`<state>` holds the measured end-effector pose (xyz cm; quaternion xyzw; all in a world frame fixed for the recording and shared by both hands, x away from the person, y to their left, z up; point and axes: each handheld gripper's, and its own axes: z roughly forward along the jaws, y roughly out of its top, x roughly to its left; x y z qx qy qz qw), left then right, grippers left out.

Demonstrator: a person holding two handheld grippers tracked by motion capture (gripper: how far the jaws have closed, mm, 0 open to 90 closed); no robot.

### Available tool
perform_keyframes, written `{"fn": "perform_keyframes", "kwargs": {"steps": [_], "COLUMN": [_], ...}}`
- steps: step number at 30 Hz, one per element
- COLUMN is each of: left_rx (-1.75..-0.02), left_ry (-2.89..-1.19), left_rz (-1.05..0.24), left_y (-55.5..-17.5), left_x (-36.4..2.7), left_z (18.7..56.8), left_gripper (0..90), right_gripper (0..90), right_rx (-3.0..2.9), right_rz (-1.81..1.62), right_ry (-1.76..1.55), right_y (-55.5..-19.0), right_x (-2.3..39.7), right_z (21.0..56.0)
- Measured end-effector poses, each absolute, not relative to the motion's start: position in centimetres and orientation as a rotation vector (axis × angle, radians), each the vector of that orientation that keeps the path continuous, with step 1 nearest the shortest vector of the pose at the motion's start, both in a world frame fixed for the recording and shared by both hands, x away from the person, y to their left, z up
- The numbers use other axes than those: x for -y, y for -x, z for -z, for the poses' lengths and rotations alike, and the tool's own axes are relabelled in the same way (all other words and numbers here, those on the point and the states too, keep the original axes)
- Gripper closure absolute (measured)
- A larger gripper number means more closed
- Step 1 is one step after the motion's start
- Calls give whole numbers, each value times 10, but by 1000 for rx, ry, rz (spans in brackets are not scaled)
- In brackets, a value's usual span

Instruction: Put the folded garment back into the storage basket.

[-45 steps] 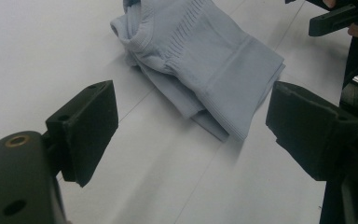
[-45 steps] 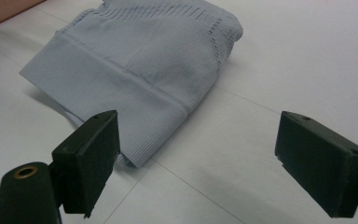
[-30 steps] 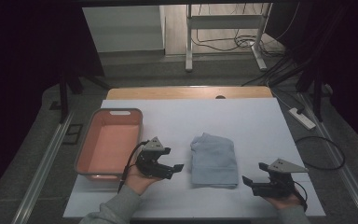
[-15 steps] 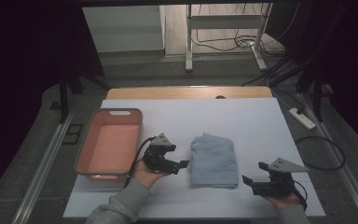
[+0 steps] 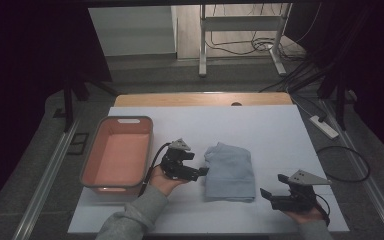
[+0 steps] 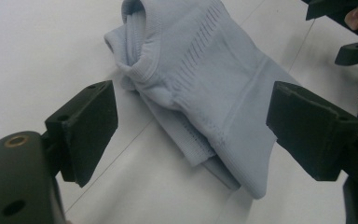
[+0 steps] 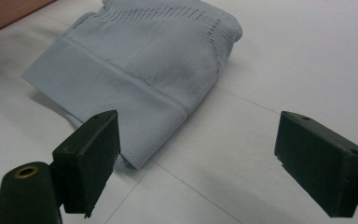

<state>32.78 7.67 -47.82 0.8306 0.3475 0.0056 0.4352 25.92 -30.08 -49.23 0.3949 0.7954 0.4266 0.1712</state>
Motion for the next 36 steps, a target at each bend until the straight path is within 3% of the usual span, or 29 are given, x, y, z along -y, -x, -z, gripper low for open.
{"fn": "perform_keyframes", "kwargs": {"steps": [36], "left_rx": [-912], "left_ry": [-2131], "left_rz": [-16], "left_y": [-356], "left_x": [-51], "left_z": [493], "left_gripper": [160], "right_gripper": [150], "right_rx": [-2267], "right_rz": [-1206], "right_ry": [-1118], "right_y": [-260], "right_x": [300], "right_z": [494]}}
